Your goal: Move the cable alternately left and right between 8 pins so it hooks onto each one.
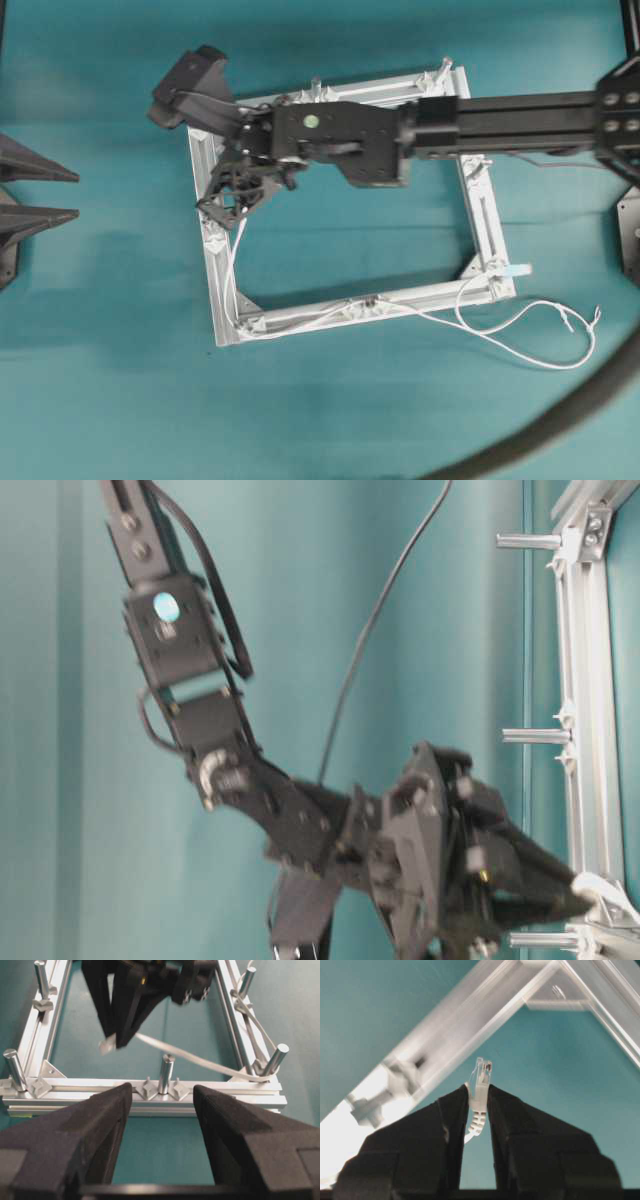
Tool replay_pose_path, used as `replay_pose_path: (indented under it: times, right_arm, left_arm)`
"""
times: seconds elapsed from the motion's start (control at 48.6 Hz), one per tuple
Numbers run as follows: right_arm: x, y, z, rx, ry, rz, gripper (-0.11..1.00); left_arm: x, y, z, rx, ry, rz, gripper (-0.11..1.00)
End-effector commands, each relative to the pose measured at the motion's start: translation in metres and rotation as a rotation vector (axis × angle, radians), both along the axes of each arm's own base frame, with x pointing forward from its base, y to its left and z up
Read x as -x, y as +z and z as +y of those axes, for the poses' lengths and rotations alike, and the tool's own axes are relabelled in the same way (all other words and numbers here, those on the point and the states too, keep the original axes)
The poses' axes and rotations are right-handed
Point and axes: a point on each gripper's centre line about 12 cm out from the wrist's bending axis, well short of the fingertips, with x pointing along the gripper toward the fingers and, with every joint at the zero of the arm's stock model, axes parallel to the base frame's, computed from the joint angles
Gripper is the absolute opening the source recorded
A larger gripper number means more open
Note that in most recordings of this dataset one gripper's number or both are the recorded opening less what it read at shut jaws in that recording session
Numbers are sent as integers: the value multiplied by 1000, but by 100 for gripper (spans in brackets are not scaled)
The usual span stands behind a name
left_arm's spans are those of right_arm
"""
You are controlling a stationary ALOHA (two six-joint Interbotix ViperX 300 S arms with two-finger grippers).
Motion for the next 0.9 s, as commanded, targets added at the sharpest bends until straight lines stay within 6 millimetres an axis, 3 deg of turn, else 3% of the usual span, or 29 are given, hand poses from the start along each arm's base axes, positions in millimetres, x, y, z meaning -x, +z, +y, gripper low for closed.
replay_pose_path:
  times: [0.0, 0.288, 0.555, 0.884]
  right_arm:
    - [-15, 23, -6, 3, 22, -61, 14]
    - [-42, 18, -10, 24, 144, -29, 14]
    - [-58, 39, -36, 51, 114, -117, 14]
    - [-69, 29, -59, 201, 95, -131, 14]
  left_arm:
    - [-2, 6, 0, 6, -1, -14, 55]
    - [-2, 6, -1, 8, -4, -17, 55]
    - [-2, 7, -2, 7, -14, -24, 55]
    - [-2, 8, -4, 5, -32, -34, 55]
